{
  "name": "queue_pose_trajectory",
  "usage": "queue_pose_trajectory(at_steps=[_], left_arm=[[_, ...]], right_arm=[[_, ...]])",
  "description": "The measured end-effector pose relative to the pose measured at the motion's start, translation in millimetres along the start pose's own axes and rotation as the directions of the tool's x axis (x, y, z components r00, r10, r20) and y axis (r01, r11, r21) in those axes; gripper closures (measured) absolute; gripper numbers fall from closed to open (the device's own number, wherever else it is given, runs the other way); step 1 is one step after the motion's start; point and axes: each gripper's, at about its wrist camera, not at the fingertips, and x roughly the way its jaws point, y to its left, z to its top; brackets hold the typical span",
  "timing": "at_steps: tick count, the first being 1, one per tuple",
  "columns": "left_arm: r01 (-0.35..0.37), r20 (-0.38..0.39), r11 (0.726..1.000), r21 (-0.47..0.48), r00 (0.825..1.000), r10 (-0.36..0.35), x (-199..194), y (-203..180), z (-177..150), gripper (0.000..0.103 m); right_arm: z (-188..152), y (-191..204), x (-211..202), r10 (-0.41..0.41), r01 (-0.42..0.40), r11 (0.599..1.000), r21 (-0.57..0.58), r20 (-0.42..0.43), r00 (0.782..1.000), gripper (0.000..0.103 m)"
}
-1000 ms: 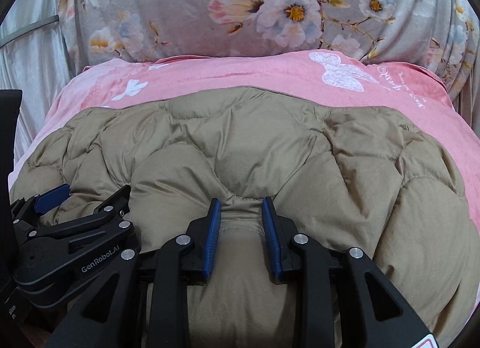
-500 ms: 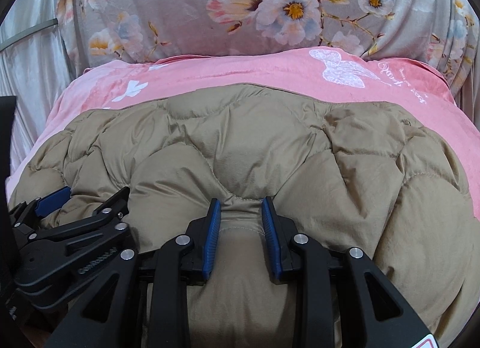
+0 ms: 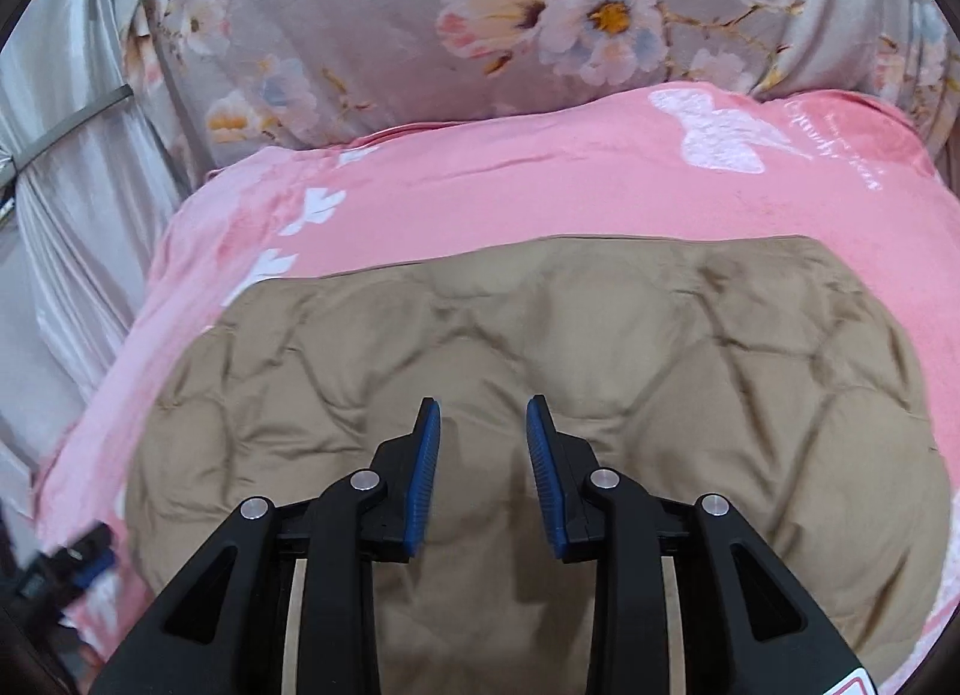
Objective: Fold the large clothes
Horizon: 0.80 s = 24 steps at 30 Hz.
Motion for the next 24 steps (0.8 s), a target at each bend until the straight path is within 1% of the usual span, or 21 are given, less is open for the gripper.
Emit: queue_pose_trajectory(at_steps=[1, 2, 3, 4, 5, 6, 7, 8, 9, 11, 13, 14, 15, 16, 18, 20, 21, 22, 23, 24], left_arm=[[0.009, -0.039, 0.999, -0.041, 0.999, -0.011, 9, 10, -2, 0.008], [0.032, -0.082, 0.996, -0.08, 0.996, -0.039, 19, 17, -5, 0.008], [0.053, -0.096, 0.994, -0.098, 0.993, -0.063, 24, 19, -8, 0.007], [0.051, -0.071, 0.995, -0.083, 0.996, -0.057, 23, 16, -9, 0.006], [0.072, -0.067, 0.995, -0.069, 0.995, -0.077, 24, 12, -8, 0.006], [0.113, -0.079, 0.991, -0.073, 0.99, -0.118, 26, 9, -10, 0.006], [0.151, -0.092, 0.984, -0.091, 0.983, -0.159, 31, 7, -9, 0.006], [0.201, -0.107, 0.971, -0.13, 0.971, -0.215, 37, 6, -8, 0.005], [0.221, -0.106, 0.964, -0.15, 0.966, -0.238, 42, 5, -7, 0.005], [0.233, -0.098, 0.959, -0.162, 0.963, -0.251, 49, -2, -4, 0.005], [0.261, -0.104, 0.952, -0.161, 0.955, -0.279, 52, -11, -2, 0.013], [0.266, -0.107, 0.953, -0.144, 0.953, -0.283, 50, -20, -1, 0.019], [0.247, -0.105, 0.963, -0.103, 0.96, -0.258, 46, -31, 0, 0.027], [0.236, -0.093, 0.97, -0.056, 0.966, -0.241, 39, -44, 1, 0.032], [0.241, -0.067, 0.97, 0.007, 0.968, -0.24, 25, -67, 4, 0.057], [0.27, -0.047, 0.96, 0.069, 0.962, -0.268, 6, -89, 7, 0.073], [0.288, -0.047, 0.953, 0.093, 0.958, -0.284, -1, -101, 9, 0.078], [0.303, -0.047, 0.945, 0.127, 0.953, -0.299, -9, -114, 9, 0.08], [0.308, -0.043, 0.94, 0.148, 0.951, -0.305, -14, -123, 10, 0.083], [0.313, -0.034, 0.934, 0.174, 0.949, -0.312, -20, -131, 11, 0.085]], right_arm=[[-1, 6, 8, -0.007, 0.007, 1.0, -0.008, -0.013, 1.0, 0.073], [-1, 10, 16, -0.017, 0.017, 1.0, -0.021, -0.03, 0.999, 0.073], [-5, 13, 27, -0.028, 0.027, 0.999, -0.03, -0.048, 0.998, 0.072], [-8, 14, 34, -0.04, 0.038, 0.999, -0.036, -0.05, 0.998, 0.07], [-11, 16, 37, -0.051, 0.049, 0.998, -0.047, -0.043, 0.998, 0.07], [-13, 17, 40, -0.058, 0.056, 0.997, -0.059, -0.035, 0.998, 0.07], [-16, 17, 41, -0.061, 0.059, 0.996, -0.064, -0.029, 0.998, 0.069], [-17, 16, 42, -0.06, 0.059, 0.996, -0.063, -0.025, 0.998, 0.069], [-19, 15, 44, -0.059, 0.057, 0.996, -0.063, -0.019, 0.998, 0.069], [-20, 14, 47, -0.061, 0.06, 0.996, -0.071, -0.012, 0.998, 0.069], [-22, 14, 50, -0.064, 0.063, 0.995, -0.076, -0.008, 0.998, 0.069], [-22, 13, 51, -0.062, 0.061, 0.995, -0.075, -0.008, 0.998, 0.069], [-21, 12, 52, -0.059, 0.058, 0.996, -0.073, -0.008, 0.998, 0.069], [-20, 11, 53, -0.052, 0.051, 0.996, -0.067, -0.01, 0.999, 0.069], [-18, 7, 55, -0.032, 0.031, 0.998, -0.051, -0.017, 0.999, 0.069], [-17, 5, 55, -0.015, 0.014, 0.999, -0.047, -0.022, 1.0, 0.068], [-17, 5, 54, -0.009, 0.008, 0.999, -0.052, -0.027, 1.0, 0.068], [-15, 4, 53, -0.002, -0.001, 0.998, -0.058, -0.039, 0.999, 0.068], [-13, 3, 46, 0.002, -0.005, 0.998, -0.055, -0.055, 0.998, 0.071], [-13, 1, 33, 0.012, -0.014, 0.999, -0.041, -0.06, 0.998, 0.075]])
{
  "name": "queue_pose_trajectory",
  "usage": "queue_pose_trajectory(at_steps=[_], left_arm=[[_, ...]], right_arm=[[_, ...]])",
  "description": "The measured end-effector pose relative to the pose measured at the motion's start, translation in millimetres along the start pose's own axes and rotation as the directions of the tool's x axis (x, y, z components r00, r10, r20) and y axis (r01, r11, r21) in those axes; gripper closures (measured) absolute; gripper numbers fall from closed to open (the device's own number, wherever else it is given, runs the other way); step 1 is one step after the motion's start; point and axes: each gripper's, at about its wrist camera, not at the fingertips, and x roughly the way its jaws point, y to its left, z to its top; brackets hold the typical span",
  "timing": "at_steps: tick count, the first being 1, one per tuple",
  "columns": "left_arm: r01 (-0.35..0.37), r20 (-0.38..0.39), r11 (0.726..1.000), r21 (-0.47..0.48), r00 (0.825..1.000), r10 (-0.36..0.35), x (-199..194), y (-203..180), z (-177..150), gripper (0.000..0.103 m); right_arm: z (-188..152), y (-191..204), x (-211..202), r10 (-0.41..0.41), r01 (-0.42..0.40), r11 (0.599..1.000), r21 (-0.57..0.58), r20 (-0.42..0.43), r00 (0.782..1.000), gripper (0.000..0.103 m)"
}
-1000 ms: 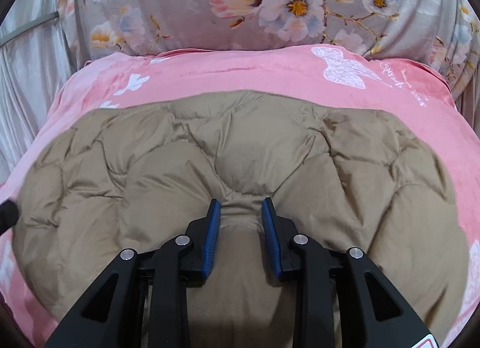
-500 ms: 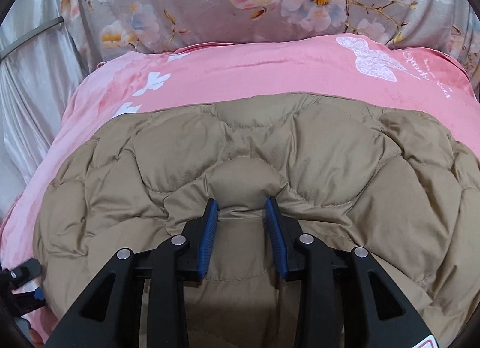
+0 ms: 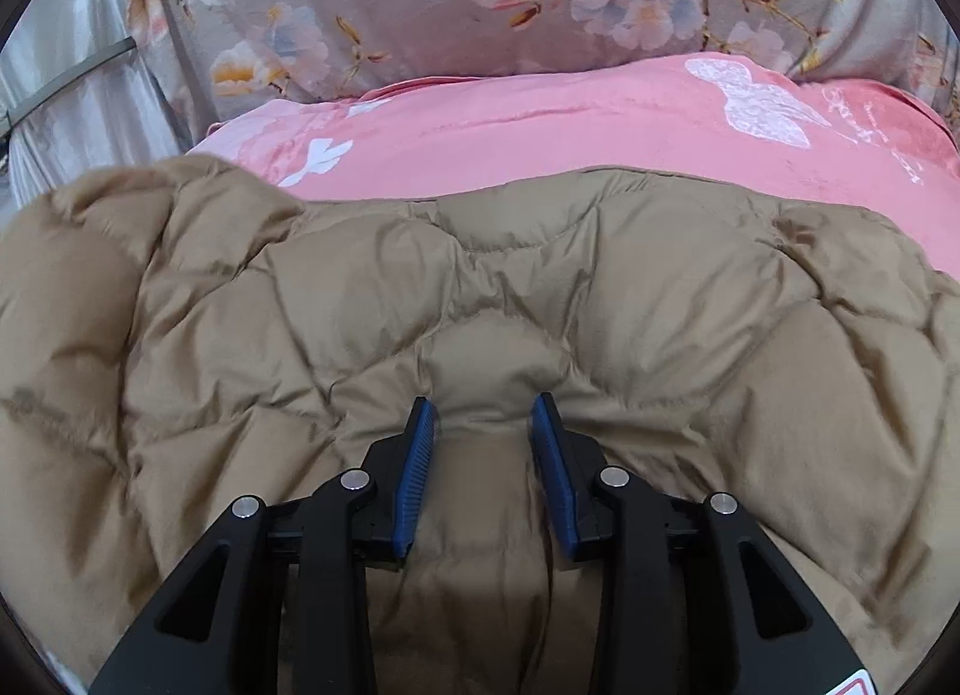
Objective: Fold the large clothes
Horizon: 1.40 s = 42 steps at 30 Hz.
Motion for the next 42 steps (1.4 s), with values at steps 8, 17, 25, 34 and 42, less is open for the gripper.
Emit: queue_pose_trajectory(at_steps=[8, 17, 25, 34, 42], left_arm=[[0.004, 0.045, 0.993, 0.114, 0.999, -0.01, -19, -46, 8, 0.087], [0.138, -0.028, 0.939, 0.315, 0.99, -0.136, -21, -145, -20, 0.089], [0.261, -0.282, 0.876, 0.405, 0.947, -0.152, 65, -222, -62, 0.091], [0.163, -0.406, 0.856, 0.491, 0.912, 0.06, 173, -260, -141, 0.091], [0.216, -0.492, 0.894, 0.393, 0.87, 0.006, 156, -268, -129, 0.054]], right_arm=[[-66, -34, -80, 0.225, -0.217, 0.967, 0.137, -0.047, 0.973, 0.103], [-85, -32, -37, 0.341, -0.32, 0.926, 0.202, -0.079, 0.937, 0.102], [-116, -95, -112, 0.331, -0.312, 0.9, 0.304, -0.01, 0.944, 0.103], [-132, -189, -213, -0.072, 0.075, 0.938, 0.339, -0.022, 0.997, 0.1], [-74, -203, -251, -0.114, 0.076, 0.939, 0.335, 0.095, 0.989, 0.087]])
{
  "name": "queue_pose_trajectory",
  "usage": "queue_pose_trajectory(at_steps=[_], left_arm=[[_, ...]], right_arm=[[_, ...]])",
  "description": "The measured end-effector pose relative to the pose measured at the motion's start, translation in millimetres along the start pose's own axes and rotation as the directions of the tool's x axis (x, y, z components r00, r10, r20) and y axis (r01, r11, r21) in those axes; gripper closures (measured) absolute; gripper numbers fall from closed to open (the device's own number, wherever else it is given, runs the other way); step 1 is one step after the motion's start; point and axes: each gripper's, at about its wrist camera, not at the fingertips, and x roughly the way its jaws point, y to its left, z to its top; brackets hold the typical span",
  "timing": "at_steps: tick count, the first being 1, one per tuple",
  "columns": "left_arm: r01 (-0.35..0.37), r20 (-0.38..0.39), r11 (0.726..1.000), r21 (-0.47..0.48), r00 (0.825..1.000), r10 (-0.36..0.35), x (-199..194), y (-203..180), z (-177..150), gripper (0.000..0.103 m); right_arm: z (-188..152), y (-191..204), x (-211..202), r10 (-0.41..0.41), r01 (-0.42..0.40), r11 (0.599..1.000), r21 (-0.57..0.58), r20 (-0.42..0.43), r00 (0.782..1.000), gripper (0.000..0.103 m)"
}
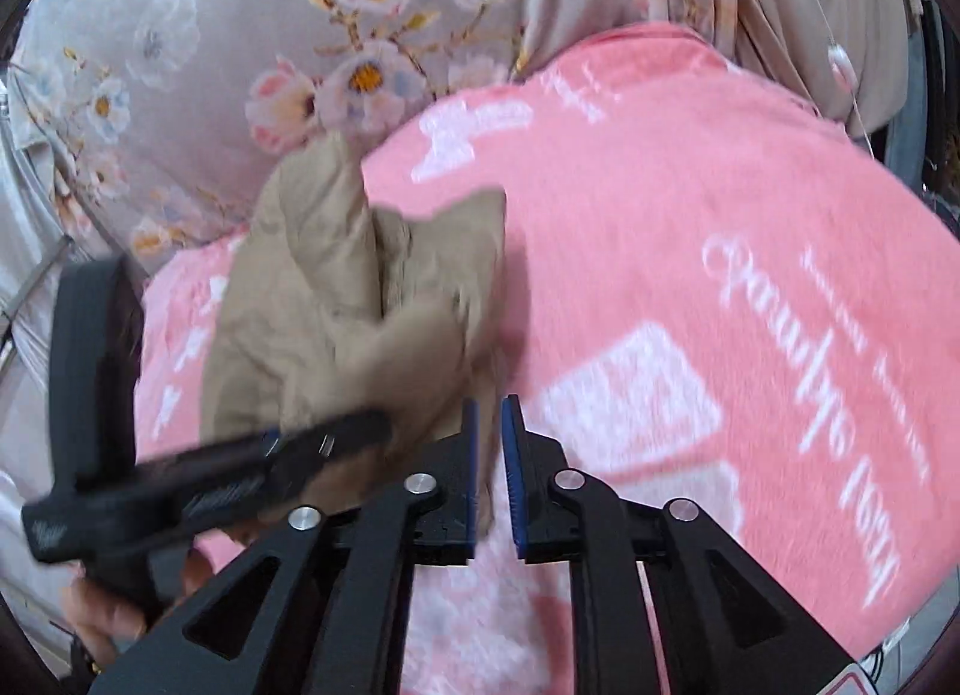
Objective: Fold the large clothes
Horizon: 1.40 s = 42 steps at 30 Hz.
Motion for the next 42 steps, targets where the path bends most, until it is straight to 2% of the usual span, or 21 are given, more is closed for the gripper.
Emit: queue_pose_trajectory(at_steps=[1, 2, 3, 4, 6, 8, 9, 11, 14, 16, 18, 19, 20, 22, 23, 25, 27, 30, 33, 38, 42], left_arm=[[0.029, 0.02, 0.999, -0.018, 0.999, -0.029, -15, 1, 1, 0.046], [0.058, 0.067, 0.998, -0.031, 0.996, -0.056, -38, 1, 1, 0.031], [0.083, 0.127, 0.996, -0.036, 0.989, -0.078, -62, 3, 2, 0.024], [0.104, 0.195, 0.994, -0.03, 0.976, -0.096, -87, 6, 5, 0.022], [0.09, 0.289, 0.995, -0.031, 0.954, -0.077, -122, 13, 11, 0.015], [0.001, 0.374, 0.997, -0.072, 0.927, 0.026, -150, 25, 22, 0.015], [-0.097, 0.406, 0.989, -0.114, 0.904, 0.135, -159, 35, 31, 0.015], [-0.207, 0.409, 0.961, -0.184, 0.873, 0.266, -159, 52, 45, 0.015], [-0.282, 0.373, 0.927, -0.246, 0.855, 0.359, -155, 81, 60, 0.015], [-0.334, 0.347, 0.909, -0.248, 0.846, 0.406, -145, 95, 71, 0.016], [-0.355, 0.331, 0.899, -0.258, 0.841, 0.427, -137, 105, 78, 0.017], [-0.361, 0.325, 0.895, -0.262, 0.84, 0.434, -131, 107, 81, 0.018], [-0.367, 0.316, 0.892, -0.263, 0.841, 0.439, -127, 109, 85, 0.018], [-0.372, 0.303, 0.895, -0.247, 0.847, 0.436, -117, 106, 92, 0.02], [-0.376, 0.301, 0.897, -0.235, 0.849, 0.435, -112, 103, 99, 0.021], [-0.4, 0.29, 0.894, -0.2, 0.848, 0.444, -97, 96, 104, 0.021], [-0.415, 0.265, 0.893, -0.174, 0.854, 0.448, -76, 91, 108, 0.021], [-0.415, 0.216, 0.899, -0.141, 0.873, 0.437, -40, 82, 111, 0.023], [-0.453, 0.172, 0.885, -0.108, 0.868, 0.465, -2, 75, 112, 0.024], [-0.496, 0.181, 0.862, -0.107, 0.843, 0.507, 24, 71, 107, 0.02], [-0.515, 0.19, 0.852, -0.097, 0.83, 0.524, 38, 72, 104, 0.014]], right_arm=[[9, -2, -6, 0.013, -0.013, 1.0, 0.004, 0.01, 1.0, 0.075], [24, 6, -6, 0.044, -0.044, 0.999, 0.008, 0.022, 0.999, 0.064], [34, 10, -8, 0.07, -0.07, 0.997, 0.01, 0.032, 0.997, 0.063], [46, 23, -8, 0.101, -0.101, 0.995, 0.006, 0.041, 0.994, 0.062], [72, 41, 3, 0.14, -0.141, 0.99, 0.008, 0.044, 0.989, 0.056], [96, 57, 14, 0.178, -0.18, 0.983, 0.044, 0.05, 0.983, 0.043], [106, 64, 23, 0.186, -0.189, 0.98, 0.065, 0.044, 0.982, 0.041], [124, 71, 46, 0.179, -0.18, 0.977, 0.111, 0.018, 0.984, 0.04], [138, 78, 86, 0.149, -0.142, 0.973, 0.18, -0.026, 0.989, 0.04], [141, 80, 116, 0.133, -0.112, 0.97, 0.214, -0.084, 0.988, 0.04], [137, 79, 140, 0.132, -0.094, 0.966, 0.24, -0.146, 0.98, 0.043], [133, 77, 153, 0.151, -0.102, 0.962, 0.252, -0.181, 0.972, 0.066], [130, 76, 158, 0.167, -0.116, 0.962, 0.248, -0.195, 0.966, 0.083], [128, 67, 150, 0.191, -0.147, 0.958, 0.245, -0.167, 0.967, 0.089], [129, 60, 141, 0.194, -0.156, 0.956, 0.247, -0.139, 0.971, 0.09], [128, 46, 129, 0.147, -0.12, 0.966, 0.228, -0.102, 0.984, 0.09], [123, 38, 134, 0.052, -0.033, 0.985, 0.168, -0.107, 0.993, 0.09], [113, 32, 152, -0.058, 0.067, 0.995, 0.071, -0.12, 0.991, 0.088], [103, 27, 164, -0.128, 0.13, 0.991, 0.012, -0.101, 0.987, 0.085], [92, 12, 180, -0.139, 0.139, 0.99, -0.001, -0.075, 0.988, 0.079], [86, 8, 189, -0.139, 0.139, 0.99, -0.006, -0.053, 0.989, 0.078]])
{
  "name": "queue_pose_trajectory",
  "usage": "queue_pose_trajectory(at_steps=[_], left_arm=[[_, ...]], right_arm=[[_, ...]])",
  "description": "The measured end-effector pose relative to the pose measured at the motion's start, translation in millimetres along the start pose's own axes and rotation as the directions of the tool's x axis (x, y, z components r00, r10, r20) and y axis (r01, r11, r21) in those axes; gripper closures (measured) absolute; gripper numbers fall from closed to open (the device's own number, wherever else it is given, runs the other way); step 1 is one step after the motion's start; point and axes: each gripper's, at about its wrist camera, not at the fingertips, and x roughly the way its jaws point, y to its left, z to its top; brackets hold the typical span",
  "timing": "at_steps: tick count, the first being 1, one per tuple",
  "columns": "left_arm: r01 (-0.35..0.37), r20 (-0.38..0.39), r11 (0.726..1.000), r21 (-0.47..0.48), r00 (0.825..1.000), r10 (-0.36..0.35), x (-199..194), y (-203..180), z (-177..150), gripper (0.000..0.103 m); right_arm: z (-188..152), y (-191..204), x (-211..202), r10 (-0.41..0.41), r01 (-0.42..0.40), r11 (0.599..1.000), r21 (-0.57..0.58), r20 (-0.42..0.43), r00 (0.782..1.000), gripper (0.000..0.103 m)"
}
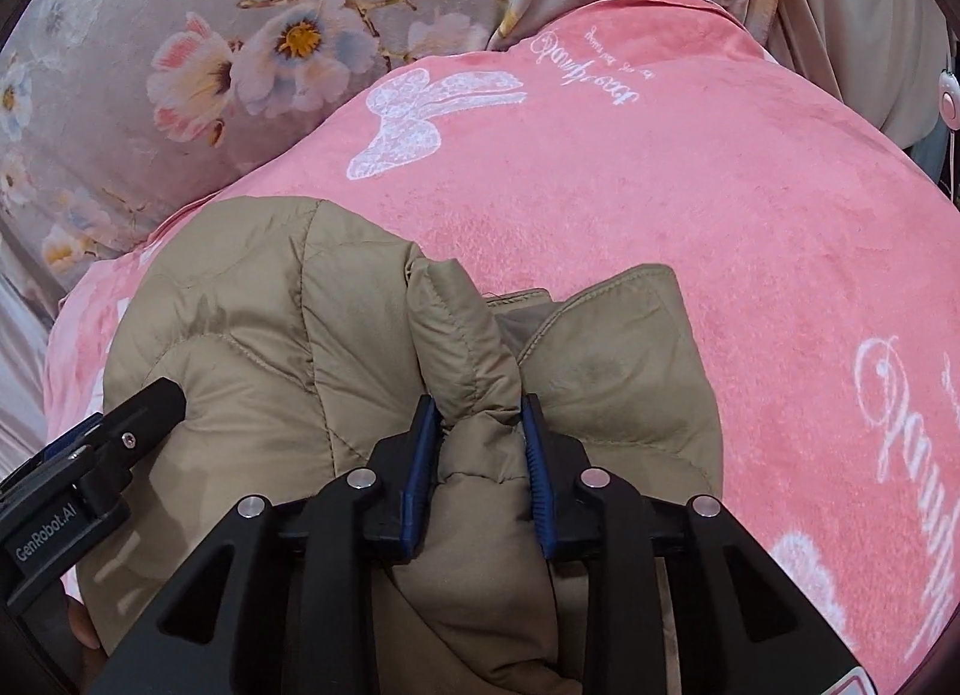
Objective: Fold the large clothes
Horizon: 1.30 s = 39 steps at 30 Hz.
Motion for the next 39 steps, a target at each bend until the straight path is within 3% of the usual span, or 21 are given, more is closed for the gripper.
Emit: queue_pose_trajectory(at_steps=[14, 39], left_arm=[[-0.038, 0.035, 0.999, 0.026, 0.999, 0.038, 26, -8, -12, 0.005], [-0.097, 0.09, 0.993, 0.062, 0.992, 0.092, 33, -16, -20, 0.005]], right_arm=[[-10, -4, 17, 0.015, -0.015, 1.0, -0.006, 0.037, 0.999, 0.077], [-7, -6, 22, 0.029, -0.029, 1.0, 0.001, 0.052, 0.998, 0.077]])
